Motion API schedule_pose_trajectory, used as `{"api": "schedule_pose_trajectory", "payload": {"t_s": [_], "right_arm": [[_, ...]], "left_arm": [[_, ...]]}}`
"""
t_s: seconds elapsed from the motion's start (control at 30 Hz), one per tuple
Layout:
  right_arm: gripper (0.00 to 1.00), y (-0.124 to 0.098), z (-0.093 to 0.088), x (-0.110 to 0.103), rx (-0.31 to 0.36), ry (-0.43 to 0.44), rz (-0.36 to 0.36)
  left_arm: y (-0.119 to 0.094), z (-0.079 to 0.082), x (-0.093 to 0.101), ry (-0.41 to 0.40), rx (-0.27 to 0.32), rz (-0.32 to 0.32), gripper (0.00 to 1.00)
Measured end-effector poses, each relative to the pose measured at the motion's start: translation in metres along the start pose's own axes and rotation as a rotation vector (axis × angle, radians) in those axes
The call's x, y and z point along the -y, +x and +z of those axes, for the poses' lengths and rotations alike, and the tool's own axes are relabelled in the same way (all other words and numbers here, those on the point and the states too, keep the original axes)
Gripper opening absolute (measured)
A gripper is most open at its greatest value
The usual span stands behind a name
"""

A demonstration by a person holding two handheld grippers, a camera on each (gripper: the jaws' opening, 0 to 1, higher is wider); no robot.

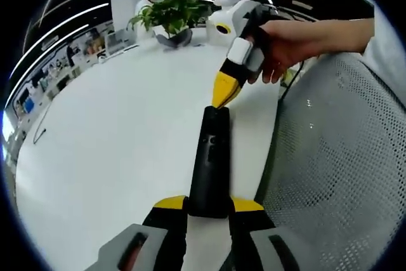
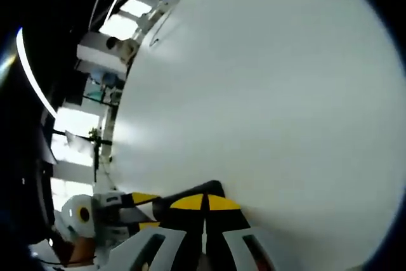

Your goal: Press the specified remote control buttons in sequence, fully releasing each button before pressing the next.

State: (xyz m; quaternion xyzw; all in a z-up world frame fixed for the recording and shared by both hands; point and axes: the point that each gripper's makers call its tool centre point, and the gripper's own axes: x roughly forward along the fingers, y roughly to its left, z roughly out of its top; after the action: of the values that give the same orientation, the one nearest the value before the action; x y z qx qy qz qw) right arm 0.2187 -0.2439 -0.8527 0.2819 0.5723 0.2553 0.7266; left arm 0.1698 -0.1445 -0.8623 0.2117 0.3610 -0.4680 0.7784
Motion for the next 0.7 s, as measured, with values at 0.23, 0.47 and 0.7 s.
{"api": "schedule_pose_trajectory", "payload": {"t_s": [0.23, 0.47, 0.7], "right_arm": [[0.00, -0.001, 0.001, -0.001, 0.002, 0.002, -0.003], [0.00, -0.008, 0.004, -0.006, 0.028, 0.013, 0.030], [0.00, -0.003, -0.006, -0.009, -0.029, 0.027, 0.046]], "left_arm": [[0.000, 0.001, 0.001, 0.006, 0.021, -0.003, 0.24], [0.000, 0.001, 0.002, 0.015, 0.022, -0.014, 0.23], [0.001, 0.001, 0.007, 0.030, 0.021, -0.033, 0.23]]}}
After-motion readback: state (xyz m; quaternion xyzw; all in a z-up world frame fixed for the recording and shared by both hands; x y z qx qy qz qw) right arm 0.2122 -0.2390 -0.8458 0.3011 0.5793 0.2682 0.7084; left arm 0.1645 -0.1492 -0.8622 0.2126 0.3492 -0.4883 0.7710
